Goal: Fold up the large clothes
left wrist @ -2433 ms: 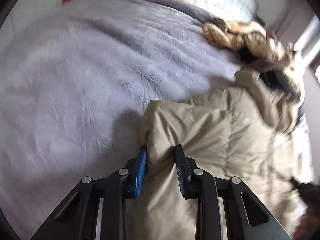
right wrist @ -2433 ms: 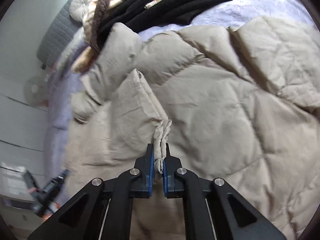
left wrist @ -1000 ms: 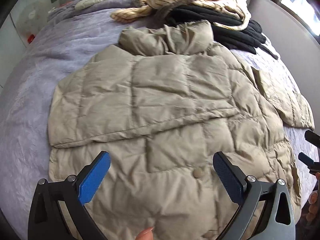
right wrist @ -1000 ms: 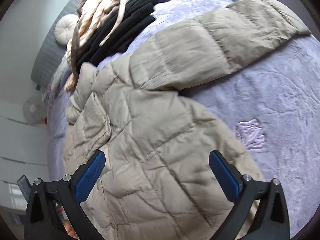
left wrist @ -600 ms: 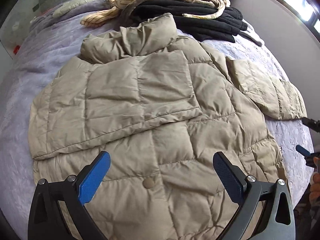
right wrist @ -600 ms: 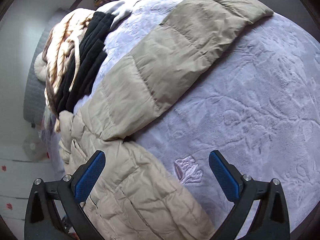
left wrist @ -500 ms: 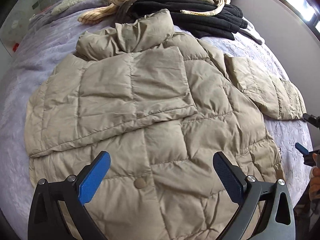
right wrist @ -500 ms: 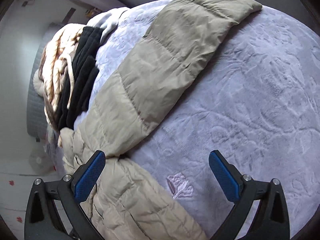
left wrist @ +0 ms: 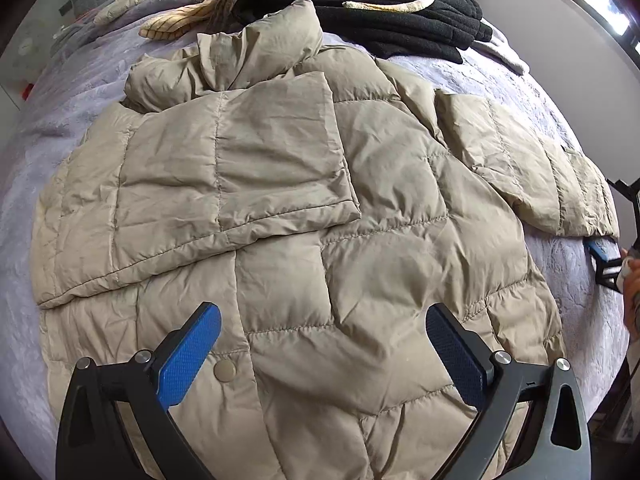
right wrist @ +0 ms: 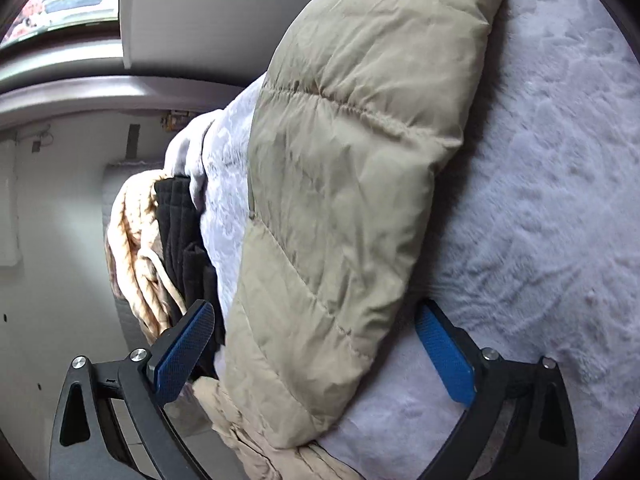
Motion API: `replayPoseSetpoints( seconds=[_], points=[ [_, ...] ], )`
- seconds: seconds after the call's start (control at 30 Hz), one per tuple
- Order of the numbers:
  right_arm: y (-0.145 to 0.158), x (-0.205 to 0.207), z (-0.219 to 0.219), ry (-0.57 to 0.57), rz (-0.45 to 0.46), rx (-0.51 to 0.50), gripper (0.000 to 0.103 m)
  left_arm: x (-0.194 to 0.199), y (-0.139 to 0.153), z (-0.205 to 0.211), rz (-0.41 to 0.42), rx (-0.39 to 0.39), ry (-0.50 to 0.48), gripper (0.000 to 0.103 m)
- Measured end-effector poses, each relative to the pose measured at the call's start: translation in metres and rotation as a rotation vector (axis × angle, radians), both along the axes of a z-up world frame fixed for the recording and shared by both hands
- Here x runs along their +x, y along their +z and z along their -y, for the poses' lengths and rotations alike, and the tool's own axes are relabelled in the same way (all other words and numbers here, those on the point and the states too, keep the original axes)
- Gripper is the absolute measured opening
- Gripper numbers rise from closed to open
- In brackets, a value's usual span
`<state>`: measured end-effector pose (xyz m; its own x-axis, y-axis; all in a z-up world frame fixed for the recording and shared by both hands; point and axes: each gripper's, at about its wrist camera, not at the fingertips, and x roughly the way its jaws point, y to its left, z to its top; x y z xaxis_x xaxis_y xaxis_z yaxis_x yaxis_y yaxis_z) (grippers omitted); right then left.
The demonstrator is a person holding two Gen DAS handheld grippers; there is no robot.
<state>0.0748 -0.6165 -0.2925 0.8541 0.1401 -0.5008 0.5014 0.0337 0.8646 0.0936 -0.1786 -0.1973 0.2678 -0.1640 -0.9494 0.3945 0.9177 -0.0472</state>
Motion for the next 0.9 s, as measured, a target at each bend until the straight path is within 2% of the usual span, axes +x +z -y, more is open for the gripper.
replayPoseSetpoints(
  seconds=[0.03, 0.07, 0.13, 0.2, 0.27, 0.4, 0.53, 0.7, 0.73, 0.8, 0.83, 0.9],
  points=[
    [-0.001, 0.003, 0.003, -0.007, 0.01, 0.023, 0.07, 0.0, -0.001, 0.0, -0.001, -0.001, 0.0, 0.103],
    [-0.004, 0.008, 0.005, -0.012, 0.009, 0.052, 0.062, 0.001, -0.001, 0.0, -0.001, 0.0, 0.001, 0.103],
    [-0.005, 0.016, 0.006, -0.012, 0.017, 0.08, 0.024, 0.002, -0.001, -0.001, 0.002, 0.004, 0.006, 0.103],
    [0.001, 0.023, 0.005, 0.017, 0.039, 0.058, 0.013, 0.004, 0.0, -0.003, 0.014, 0.015, 0.015, 0.103],
    [0.018, 0.031, 0.0, 0.055, 0.041, -0.016, 0.009, 0.006, -0.001, -0.007, 0.018, 0.014, 0.022, 0.103],
    [0.062, 0.053, -0.022, 0.149, 0.063, -0.162, 0.008, 0.013, -0.002, -0.02, 0.01, -0.006, 0.039, 0.103],
    [0.114, 0.084, -0.068, 0.282, 0.096, -0.341, 0.008, 0.019, 0.005, -0.038, 0.043, -0.016, 0.063, 0.103],
    [0.172, 0.127, -0.175, 0.521, 0.178, -0.583, 0.008, 0.033, 0.012, -0.069, 0.084, 0.0, 0.116, 0.103],
    [0.184, 0.138, -0.209, 0.596, 0.198, -0.654, 0.008, 0.036, 0.013, -0.078, 0.097, 0.009, 0.132, 0.103],
    [0.194, 0.145, -0.264, 0.713, 0.225, -0.764, 0.008, 0.042, 0.013, -0.093, 0.118, 0.031, 0.161, 0.103],
    [0.196, 0.152, -0.305, 0.802, 0.226, -0.848, 0.008, 0.046, 0.013, -0.102, 0.125, 0.049, 0.179, 0.103],
    [0.187, 0.156, -0.363, 0.923, 0.208, -0.969, 0.008, 0.051, 0.011, -0.119, 0.132, 0.076, 0.213, 0.103]
  ],
)
